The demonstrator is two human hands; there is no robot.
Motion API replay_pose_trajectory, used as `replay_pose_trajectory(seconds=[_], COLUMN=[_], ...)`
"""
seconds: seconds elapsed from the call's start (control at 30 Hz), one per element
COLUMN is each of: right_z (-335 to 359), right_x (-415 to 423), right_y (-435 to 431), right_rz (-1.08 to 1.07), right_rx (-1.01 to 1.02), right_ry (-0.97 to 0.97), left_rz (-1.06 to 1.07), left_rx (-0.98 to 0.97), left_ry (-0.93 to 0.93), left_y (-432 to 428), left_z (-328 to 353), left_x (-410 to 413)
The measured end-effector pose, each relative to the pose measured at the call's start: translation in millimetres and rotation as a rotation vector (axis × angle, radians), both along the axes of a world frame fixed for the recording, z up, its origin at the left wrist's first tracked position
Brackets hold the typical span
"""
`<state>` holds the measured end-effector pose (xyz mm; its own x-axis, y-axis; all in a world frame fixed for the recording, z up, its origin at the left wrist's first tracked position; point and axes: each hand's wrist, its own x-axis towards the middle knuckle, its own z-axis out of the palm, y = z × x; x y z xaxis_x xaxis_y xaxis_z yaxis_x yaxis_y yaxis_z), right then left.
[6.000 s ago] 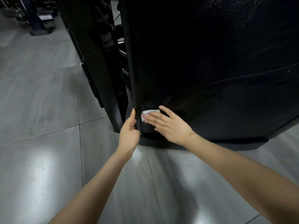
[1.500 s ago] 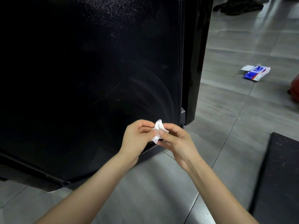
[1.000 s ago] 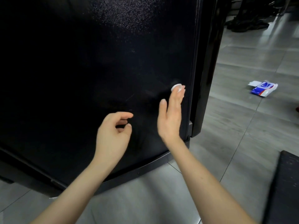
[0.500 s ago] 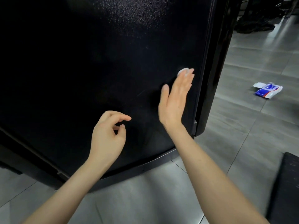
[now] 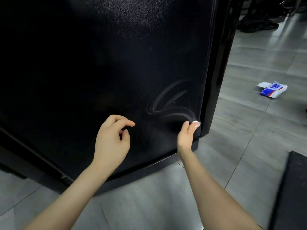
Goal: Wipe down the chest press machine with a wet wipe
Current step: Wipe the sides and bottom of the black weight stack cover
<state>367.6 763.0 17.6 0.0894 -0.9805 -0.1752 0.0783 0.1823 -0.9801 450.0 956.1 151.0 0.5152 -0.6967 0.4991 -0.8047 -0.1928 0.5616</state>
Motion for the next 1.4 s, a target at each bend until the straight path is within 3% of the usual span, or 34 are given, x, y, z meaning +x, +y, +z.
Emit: replay_pose_trajectory(seconds=[0.2,0.37,0.47,0.6,0.8,1.0,1.1,1.17,1.27,1.33,1.4], right_z=[-19.6,-26.4,-35.6,-70.4,-97.4,-103.0,-102.9,-102.6,-96.1,-87.4,-66.4], right_x=[-1.4,-6.9,0.6,17.8,46.6,79.1,95.4,107.8,123.5,127.5,121.0], right_y=[58.4,-5.4,17.4,77.5,148.9,213.6,246.7,269.9,294.1,300.7,299.4], right_rz=[0.254,0.062,0.103,0.343,0.447,0.581,0.644,0.726,0.888,0.935,0.951], right_rx=[-0.257,0.213,0.300,0.034,-0.242,-0.358,-0.425,-0.490,-0.541,-0.514,-0.325], right_ry=[0.038,0.047,0.001,0.329,0.762,0.927,0.941,0.925,0.864,0.680,0.420], left_rz=[0.004,-0.078,-0.051,0.000,0.039,0.135,0.196,0.302,0.563,0.653,0.645], left_rx=[0.088,0.332,0.399,0.424,0.459,0.449,0.411,0.379,0.374,0.324,0.267], left_ry=[-0.136,-0.485,-0.499,-0.477,-0.474,-0.387,-0.284,-0.097,0.488,0.833,1.052], left_y=[-7.1,11.7,35.5,64.9,103.3,147.7,171.7,182.2,194.3,201.3,205.2], left_z=[-18.6,-33.7,-41.1,-53.9,-72.3,-93.2,-107.6,-117.4,-131.0,-139.8,-140.1], left_x=[4.3,17.5,28.4,47.8,73.6,97.2,107.1,108.3,109.6,114.0,116.5])
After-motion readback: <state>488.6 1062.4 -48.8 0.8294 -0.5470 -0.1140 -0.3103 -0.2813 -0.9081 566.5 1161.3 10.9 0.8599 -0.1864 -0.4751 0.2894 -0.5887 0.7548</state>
